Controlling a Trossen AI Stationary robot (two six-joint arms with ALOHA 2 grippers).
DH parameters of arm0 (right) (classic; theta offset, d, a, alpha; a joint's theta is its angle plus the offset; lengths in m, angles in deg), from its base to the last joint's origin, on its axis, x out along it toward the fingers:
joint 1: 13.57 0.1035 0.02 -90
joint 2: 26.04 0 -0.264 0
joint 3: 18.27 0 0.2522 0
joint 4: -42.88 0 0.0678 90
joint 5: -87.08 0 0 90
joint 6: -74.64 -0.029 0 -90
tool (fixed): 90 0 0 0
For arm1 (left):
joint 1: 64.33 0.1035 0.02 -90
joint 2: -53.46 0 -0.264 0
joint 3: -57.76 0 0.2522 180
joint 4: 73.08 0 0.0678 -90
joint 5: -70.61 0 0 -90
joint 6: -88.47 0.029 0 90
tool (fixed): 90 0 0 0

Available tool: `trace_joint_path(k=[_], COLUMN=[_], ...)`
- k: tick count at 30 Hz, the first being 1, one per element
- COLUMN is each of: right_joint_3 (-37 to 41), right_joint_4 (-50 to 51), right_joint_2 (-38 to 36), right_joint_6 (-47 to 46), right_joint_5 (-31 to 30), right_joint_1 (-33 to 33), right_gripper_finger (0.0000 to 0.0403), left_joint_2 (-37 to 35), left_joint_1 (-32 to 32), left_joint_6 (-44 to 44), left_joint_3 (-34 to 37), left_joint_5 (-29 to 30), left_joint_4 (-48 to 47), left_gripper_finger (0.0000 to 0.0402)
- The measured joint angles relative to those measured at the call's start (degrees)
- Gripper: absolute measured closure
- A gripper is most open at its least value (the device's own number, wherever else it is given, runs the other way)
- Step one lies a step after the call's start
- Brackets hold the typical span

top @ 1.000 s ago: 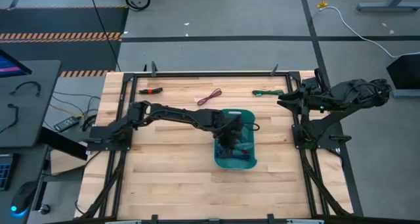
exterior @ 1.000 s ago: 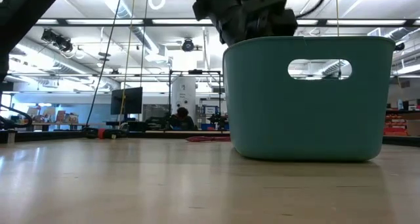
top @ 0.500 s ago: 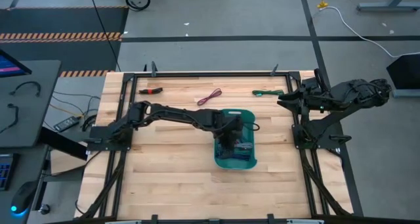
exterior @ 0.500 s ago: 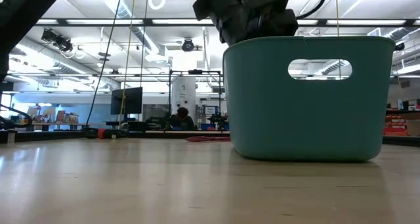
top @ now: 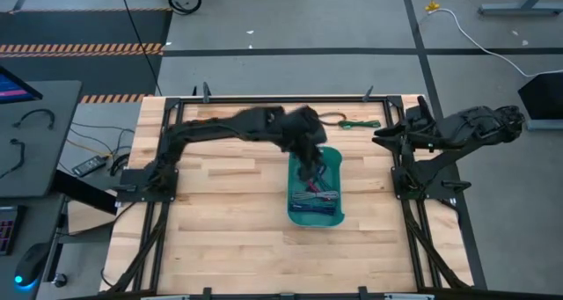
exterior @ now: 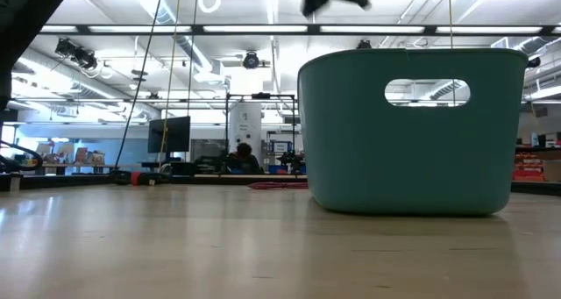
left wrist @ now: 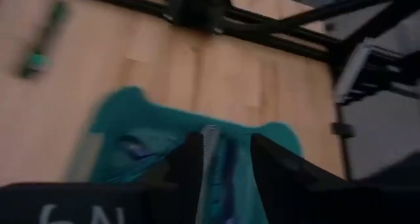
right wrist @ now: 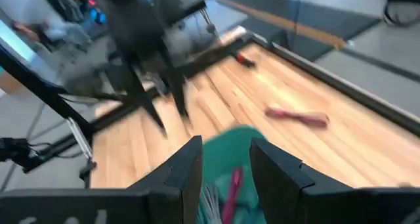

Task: Pick and place USB-C Cables
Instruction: Put the green USB cable into the light green bin

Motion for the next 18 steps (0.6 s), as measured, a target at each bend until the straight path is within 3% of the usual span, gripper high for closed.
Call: trace_joint_path(k=[4,9,14,18], right_joint_3=[0.00,0.00,1.32,5.91], right_joint_4=[6.32,10.72,10.87,10.02], right_joint_2=[0.81,2.08,2.18,1.14], right_joint_6=[-5.13,-7.48,-3.83,-3.59], right_joint_5=[0.04,0.22,3.53,6.94], right_joint_1=[-0.84,-2.65,-3.81,-4.88], right_gripper_finger=[0.0271,0.0271,0.0271,0.0271], left_joint_2=[-2.73,-6.44,-12.63,-22.28], left_joint_1=[0.09,1.80,3.64,3.99], left_joint_6=[5.44,7.03,6.46,1.85], left_joint_3=[-3.38,0.77,13.75,32.07], left_joint_5=[6.18,6.19,2.34,1.54], left_joint_4=[-7.61,-11.09,-5.36,11.26], left_gripper_finger=[0.0280,0.0290,0.0303,0.0315])
